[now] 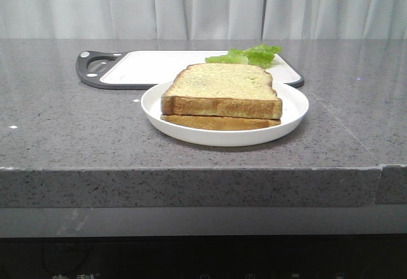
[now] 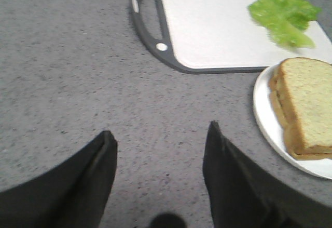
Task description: Left arm grabs bread, right arm adds lettuce
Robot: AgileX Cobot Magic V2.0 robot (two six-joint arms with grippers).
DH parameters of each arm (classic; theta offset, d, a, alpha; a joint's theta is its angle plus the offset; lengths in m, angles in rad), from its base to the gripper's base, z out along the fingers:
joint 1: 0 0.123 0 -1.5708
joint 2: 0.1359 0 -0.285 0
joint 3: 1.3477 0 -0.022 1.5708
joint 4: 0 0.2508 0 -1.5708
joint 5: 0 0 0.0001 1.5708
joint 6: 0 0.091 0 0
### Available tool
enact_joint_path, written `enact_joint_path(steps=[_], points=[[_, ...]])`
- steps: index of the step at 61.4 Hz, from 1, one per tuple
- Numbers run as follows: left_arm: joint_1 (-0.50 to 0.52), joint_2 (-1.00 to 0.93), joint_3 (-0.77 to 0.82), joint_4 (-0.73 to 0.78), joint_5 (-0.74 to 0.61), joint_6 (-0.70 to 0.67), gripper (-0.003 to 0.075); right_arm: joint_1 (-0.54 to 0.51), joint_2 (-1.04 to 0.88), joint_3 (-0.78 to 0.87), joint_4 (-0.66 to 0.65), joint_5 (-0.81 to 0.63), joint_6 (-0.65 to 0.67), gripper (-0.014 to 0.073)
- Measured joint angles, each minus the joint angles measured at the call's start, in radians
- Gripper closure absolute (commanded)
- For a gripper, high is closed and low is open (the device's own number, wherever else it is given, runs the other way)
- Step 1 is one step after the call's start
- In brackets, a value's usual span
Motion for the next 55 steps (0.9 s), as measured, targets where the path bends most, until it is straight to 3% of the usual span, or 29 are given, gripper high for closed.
enact_joint_path(steps=[16,36,43,55], points=[[-0.022,0.163,-0.102,-0.191,0.039,0.155,0.0335,0.0,0.0,0.0,0.0,0.0,0.0,0.0293],[-0.317,0.341,-0.187,-0.201,-0.035,0.169,0.0335,0.0,0.0,0.0,0.0,0.0,0.0,0.0293],[-0.412,0.431,-0.25,-0.137,-0.045,0.104,0.0334,0.0,0.0,0.0,0.0,0.0,0.0,0.0293],[-0.535,0.604,-0.393,0.086,-0.001,-0.142,0.0335,0.0,0.0,0.0,0.0,0.009,0.0,0.0293]])
